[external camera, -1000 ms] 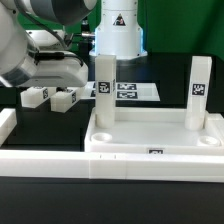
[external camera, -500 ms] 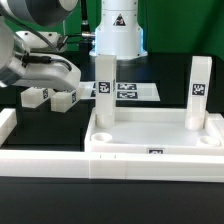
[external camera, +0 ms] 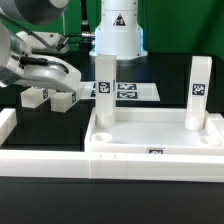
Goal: Assemble desk
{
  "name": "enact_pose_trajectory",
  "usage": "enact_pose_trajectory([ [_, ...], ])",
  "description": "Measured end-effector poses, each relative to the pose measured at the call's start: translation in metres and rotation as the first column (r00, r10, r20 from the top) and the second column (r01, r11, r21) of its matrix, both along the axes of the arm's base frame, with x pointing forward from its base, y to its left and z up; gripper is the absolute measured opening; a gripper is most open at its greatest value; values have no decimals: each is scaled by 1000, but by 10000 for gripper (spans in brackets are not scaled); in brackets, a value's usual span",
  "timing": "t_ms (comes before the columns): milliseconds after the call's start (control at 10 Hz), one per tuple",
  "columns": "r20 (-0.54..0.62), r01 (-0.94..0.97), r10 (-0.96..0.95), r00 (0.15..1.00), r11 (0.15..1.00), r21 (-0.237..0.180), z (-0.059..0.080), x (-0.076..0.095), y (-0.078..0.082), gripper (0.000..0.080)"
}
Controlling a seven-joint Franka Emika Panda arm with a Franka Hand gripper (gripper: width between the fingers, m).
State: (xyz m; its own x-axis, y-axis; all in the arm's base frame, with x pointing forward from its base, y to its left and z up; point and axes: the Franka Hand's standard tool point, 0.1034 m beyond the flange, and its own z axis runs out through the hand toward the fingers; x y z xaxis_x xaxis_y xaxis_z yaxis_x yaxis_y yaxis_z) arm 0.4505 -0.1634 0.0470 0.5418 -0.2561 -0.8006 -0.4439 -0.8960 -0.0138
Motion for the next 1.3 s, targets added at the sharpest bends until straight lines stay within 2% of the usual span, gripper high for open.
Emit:
enact_pose_trajectory([
  [100,-1,-6,6,1000,1000,0,0,1,4,649],
  [400,-10,-7,7,1000,1000,4,-1,-1,4,649],
  [600,-57,-31,34,998,998,50,-6,-11,7,649],
  [700,-134,-23,36,990,995,97,-4,-20,11,649],
  [900,-200,-15,39,979,993,119,-12,-21,7,649],
  [1100,-177,-29,48,983,994,106,-16,-17,8,649],
  [1300,-162,-47,63,985,994,101,-14,-11,13,649],
])
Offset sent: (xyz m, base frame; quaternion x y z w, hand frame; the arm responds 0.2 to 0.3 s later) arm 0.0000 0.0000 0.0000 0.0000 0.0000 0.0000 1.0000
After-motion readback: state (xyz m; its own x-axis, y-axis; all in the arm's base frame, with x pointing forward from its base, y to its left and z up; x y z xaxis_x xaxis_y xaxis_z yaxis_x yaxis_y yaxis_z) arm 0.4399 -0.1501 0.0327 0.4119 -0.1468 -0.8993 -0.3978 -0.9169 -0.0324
